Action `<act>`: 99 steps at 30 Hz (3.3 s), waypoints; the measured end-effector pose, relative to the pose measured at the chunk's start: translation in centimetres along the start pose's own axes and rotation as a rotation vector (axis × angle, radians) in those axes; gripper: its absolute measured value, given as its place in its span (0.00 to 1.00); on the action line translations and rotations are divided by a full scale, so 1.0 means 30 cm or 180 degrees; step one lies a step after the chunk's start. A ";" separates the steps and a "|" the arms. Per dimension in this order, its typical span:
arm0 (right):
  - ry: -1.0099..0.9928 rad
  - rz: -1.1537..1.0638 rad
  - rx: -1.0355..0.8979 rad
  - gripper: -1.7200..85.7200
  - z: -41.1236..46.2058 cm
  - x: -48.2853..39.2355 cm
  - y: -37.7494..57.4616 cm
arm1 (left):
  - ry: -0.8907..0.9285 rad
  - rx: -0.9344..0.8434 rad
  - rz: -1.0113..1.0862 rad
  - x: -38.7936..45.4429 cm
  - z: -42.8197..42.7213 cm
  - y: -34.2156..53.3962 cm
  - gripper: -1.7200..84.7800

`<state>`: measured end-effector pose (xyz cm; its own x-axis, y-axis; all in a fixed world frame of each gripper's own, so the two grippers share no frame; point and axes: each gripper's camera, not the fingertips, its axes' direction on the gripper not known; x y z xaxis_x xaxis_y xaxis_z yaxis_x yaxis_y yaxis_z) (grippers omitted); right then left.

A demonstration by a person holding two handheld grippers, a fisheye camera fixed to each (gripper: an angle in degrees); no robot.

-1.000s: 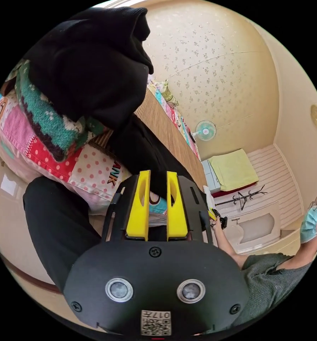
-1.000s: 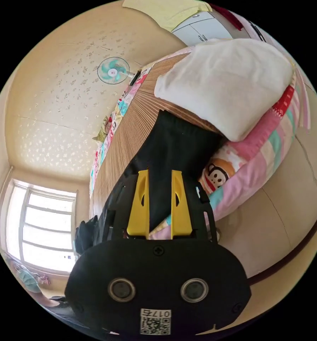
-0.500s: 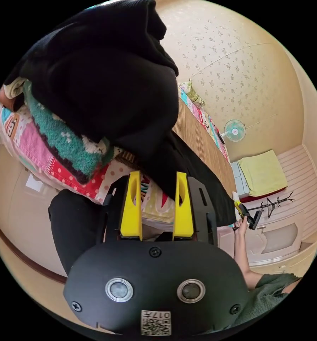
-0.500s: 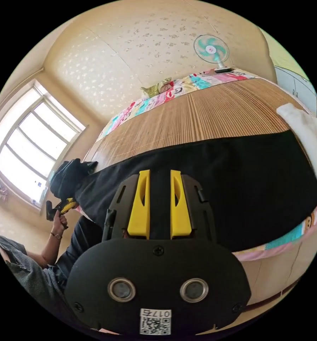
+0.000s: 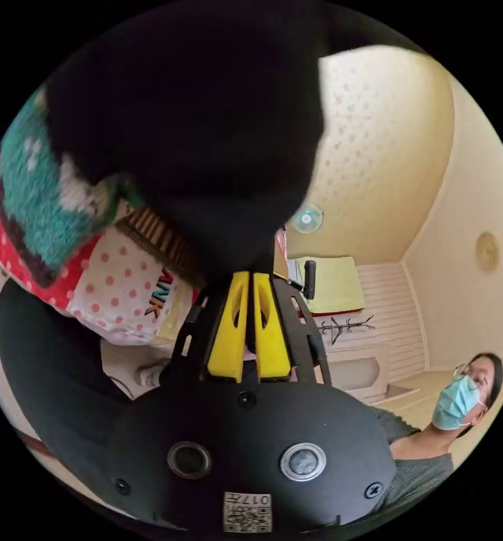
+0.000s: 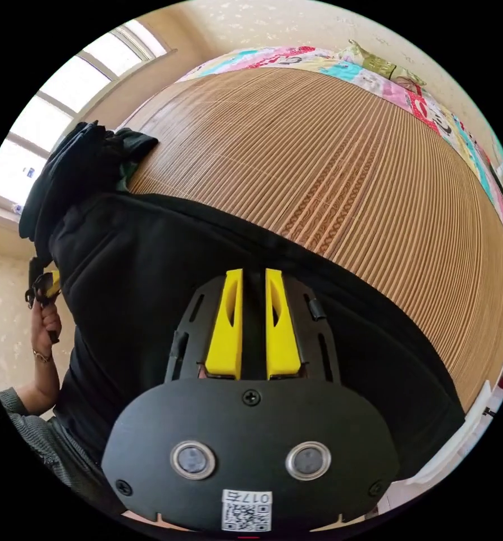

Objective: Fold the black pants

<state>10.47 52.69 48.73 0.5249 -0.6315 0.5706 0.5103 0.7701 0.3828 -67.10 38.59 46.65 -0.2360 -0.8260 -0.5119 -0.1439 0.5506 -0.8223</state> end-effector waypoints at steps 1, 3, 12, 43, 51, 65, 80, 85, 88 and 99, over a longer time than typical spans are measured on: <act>0.0060 -0.0033 0.0059 0.06 -0.033 -0.029 -0.006 | -0.0158 -0.0036 0.0232 0.074 -0.002 0.001 0.02; 0.0193 -0.0041 0.0183 0.04 -0.101 -0.074 -0.009 | -0.0305 -0.0013 0.0506 0.159 0.001 0.016 0.01; 0.1003 0.0312 0.0615 0.06 -0.166 -0.055 -0.025 | -0.0890 0.0521 0.0546 0.185 -0.038 0.134 0.09; -0.1176 0.2082 0.1911 0.06 -0.257 0.440 1.435 | -0.2819 -0.0241 0.1644 0.404 0.515 0.175 0.07; -0.0760 0.2049 0.1837 0.10 -0.306 0.446 1.359 | -0.2635 0.0142 0.1348 0.308 0.449 0.294 0.06; 0.0164 0.2549 0.1362 0.15 -0.313 0.844 0.808 | -0.2733 0.0023 0.1459 0.304 0.469 0.347 0.06; 0.0815 0.2234 0.1628 0.03 -0.294 0.782 0.724 | -0.2565 0.0257 0.1455 0.255 0.421 0.349 0.05; 0.0895 0.2211 0.1559 0.03 -0.293 0.805 0.658 | -0.2513 0.0285 0.1417 0.236 0.394 0.322 0.05; 0.0897 0.2251 0.1174 0.04 -0.204 0.842 0.605 | -0.2639 0.0249 0.1424 0.225 0.395 0.303 0.06; -0.0036 0.2145 0.1654 0.13 -0.272 0.671 0.771 | -0.1927 0.0750 0.1661 0.235 0.130 0.410 0.18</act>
<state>38.40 57.04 63.12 0.5962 -0.0245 0.8025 -0.2879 0.9266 0.2421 -66.80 39.07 31.95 0.3507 -0.4306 -0.8316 0.0615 0.8967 -0.4383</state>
